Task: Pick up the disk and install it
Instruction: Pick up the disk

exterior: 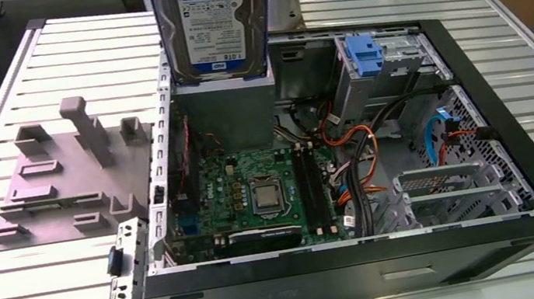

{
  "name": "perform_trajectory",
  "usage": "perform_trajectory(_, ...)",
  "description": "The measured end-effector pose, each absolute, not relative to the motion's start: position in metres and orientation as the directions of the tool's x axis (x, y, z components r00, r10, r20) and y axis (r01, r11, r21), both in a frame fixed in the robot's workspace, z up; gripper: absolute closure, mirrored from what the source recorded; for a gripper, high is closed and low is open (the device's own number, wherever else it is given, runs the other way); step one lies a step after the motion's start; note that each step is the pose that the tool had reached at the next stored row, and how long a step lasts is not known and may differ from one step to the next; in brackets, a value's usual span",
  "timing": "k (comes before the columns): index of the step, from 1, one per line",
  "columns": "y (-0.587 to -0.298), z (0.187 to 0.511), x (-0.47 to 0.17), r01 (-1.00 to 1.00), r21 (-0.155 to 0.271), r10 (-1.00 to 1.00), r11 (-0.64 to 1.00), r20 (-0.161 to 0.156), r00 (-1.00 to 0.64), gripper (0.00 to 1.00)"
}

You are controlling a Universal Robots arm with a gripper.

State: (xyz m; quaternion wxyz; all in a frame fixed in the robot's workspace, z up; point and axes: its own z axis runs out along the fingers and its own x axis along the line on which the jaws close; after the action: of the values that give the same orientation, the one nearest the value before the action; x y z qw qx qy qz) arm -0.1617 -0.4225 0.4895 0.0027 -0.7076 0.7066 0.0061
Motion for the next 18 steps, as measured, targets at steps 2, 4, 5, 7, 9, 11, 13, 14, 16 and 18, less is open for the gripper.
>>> perform_trajectory(2,-0.422,0.49,-0.16,-1.0,0.005,-1.0,-0.001,-0.012,0.001,0.64)
perform_trajectory(4,-0.423,0.489,-0.155,-1.0,0.005,-1.0,-0.001,-0.012,0.001,0.64)
perform_trajectory(5,-0.423,0.489,-0.153,-1.0,0.005,-1.0,-0.001,-0.012,0.001,0.64)
perform_trajectory(7,-0.427,0.489,-0.151,-1.0,0.005,-1.0,-0.001,-0.012,0.001,0.64)
perform_trajectory(9,-0.433,0.489,-0.15,-1.0,0.005,-1.0,-0.001,-0.012,0.001,0.64)
perform_trajectory(11,-0.439,0.489,-0.15,-1.0,0.005,-1.0,-0.001,-0.012,0.001,0.64)
perform_trajectory(13,-0.443,0.489,-0.15,-1.0,0.005,-1.0,-0.001,-0.012,0.001,0.64)
perform_trajectory(14,-0.445,0.488,-0.15,-1.0,0.005,-1.0,-0.001,-0.012,0.001,0.64)
perform_trajectory(16,-0.446,0.488,-0.15,-1.0,0.005,-1.0,-0.001,-0.012,0.001,0.64)
perform_trajectory(18,-0.447,0.488,-0.15,-1.0,0.005,-1.0,-0.001,-0.012,0.001,0.64)
